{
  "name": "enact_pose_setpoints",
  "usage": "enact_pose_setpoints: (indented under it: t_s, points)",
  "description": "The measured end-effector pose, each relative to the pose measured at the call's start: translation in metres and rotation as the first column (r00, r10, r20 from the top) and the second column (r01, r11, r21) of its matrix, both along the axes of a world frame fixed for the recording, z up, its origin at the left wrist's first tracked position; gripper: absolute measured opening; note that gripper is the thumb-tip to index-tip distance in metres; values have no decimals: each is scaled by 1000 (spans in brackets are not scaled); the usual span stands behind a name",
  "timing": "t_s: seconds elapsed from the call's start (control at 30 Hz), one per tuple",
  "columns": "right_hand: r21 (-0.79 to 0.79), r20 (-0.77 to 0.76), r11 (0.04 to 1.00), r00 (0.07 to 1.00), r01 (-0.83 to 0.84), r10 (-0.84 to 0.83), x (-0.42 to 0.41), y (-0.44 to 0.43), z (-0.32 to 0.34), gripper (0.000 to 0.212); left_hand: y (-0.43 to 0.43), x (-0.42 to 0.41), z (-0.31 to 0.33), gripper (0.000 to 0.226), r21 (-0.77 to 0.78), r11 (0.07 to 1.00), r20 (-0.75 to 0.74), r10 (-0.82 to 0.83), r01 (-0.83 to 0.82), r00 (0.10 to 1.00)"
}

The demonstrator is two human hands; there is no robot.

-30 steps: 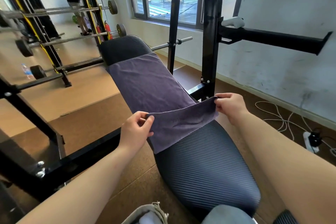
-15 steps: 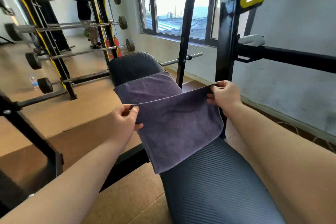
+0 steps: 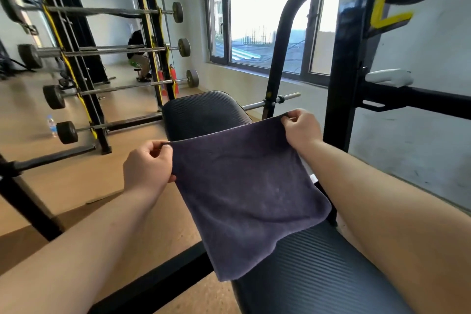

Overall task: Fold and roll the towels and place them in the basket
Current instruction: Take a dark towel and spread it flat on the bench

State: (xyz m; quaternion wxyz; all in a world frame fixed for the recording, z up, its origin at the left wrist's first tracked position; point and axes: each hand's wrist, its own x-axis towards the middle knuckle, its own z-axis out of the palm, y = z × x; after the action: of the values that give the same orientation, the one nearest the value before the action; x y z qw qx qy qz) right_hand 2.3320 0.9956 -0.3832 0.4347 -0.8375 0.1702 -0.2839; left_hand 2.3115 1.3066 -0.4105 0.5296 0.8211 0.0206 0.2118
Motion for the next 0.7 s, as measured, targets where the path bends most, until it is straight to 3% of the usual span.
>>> enact_pose_setpoints:
  t_s: [0.13,0.3,0.43,0.57,0.7]
  points:
    - [48,-52,998,998,-28,30,30,10,-7,26,5,26,-2,19,-13,1000,-107,-17,16,994]
    - [225,-195,966,966,-126,171,71,7,-40,35,4,45,-11,15,-332,939,-291,-190,88,938]
    - [359,-200,915,942,-184,268,62,19,-34,24,10,47,-18,6,-347,933,-267,-196,96,944]
    - [451,-94,872,961,-192,260,58,6,-30,2,8,42,-18,8,-363,924,-230,-216,122,949]
    - [490,-53,835,947,-250,315,40,0,-13,11,3,32,-8,13,-388,912,-208,-226,131,952]
